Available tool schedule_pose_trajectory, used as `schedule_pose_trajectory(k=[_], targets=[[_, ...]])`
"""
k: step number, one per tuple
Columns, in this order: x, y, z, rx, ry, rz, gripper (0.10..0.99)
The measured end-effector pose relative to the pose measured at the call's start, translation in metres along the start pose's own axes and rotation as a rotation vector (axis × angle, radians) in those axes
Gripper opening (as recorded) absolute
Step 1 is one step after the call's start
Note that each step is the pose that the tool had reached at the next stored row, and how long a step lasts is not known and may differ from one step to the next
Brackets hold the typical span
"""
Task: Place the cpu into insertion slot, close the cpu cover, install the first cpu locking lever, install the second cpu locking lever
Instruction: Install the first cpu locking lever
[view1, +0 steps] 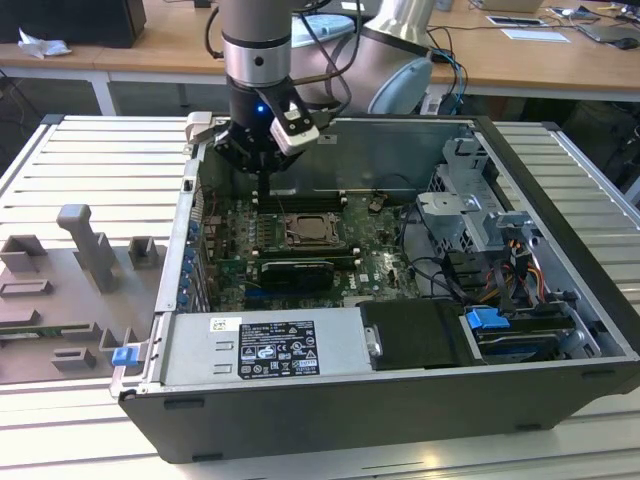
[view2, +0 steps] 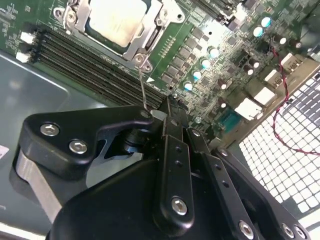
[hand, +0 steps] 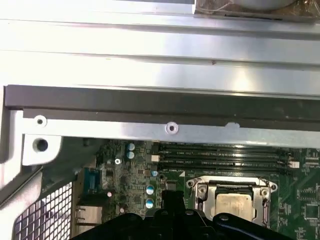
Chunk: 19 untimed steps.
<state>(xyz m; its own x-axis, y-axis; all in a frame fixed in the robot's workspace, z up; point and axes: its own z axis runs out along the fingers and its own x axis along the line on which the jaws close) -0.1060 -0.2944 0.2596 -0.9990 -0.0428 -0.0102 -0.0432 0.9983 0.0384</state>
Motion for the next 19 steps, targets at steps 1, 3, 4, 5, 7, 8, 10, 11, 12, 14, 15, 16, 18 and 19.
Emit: schedule_pose_trajectory(k=[1,3,4,5,7,8,10,11,12,14,15,16,18,19], targets=[[-0.0005,0.0001,0.0,0.0,0.0,0.0,0.106],[-0.0033,0.0001,0.0002,0.0,-0.0002,0.0,0.106],[-0.0066,0.0002,0.0003,0.0,-0.0001,0.0,0.106],[-0.0088,0.0004,0.0005,0.0,-0.0001,0.0,0.106],[-0.018,0.0009,0.0015,0.0,-0.0002,0.0,0.106],[-0.0254,0.0012,0.0025,0.0,0.0,0.0,0.106],[-0.0346,0.0016,0.0043,0.0,0.0004,0.0,0.106],[-0.041,0.0018,0.0056,0.0,0.001,0.0,0.106],[-0.0458,0.0019,0.0066,0.0,0.0015,0.0,0.106],[-0.0552,0.0021,0.0084,0.0,0.0021,0.0,0.106],[-0.0565,0.0019,0.0086,-0.004,0.0023,0.0,0.106],[-0.0571,0.0019,0.0087,-0.016,0.0016,0.0,0.106],[-0.0573,0.0019,0.0092,-0.037,0.0006,0.0,0.106],[-0.0573,0.0019,0.0096,-0.046,0.0002,0.0,0.106]])
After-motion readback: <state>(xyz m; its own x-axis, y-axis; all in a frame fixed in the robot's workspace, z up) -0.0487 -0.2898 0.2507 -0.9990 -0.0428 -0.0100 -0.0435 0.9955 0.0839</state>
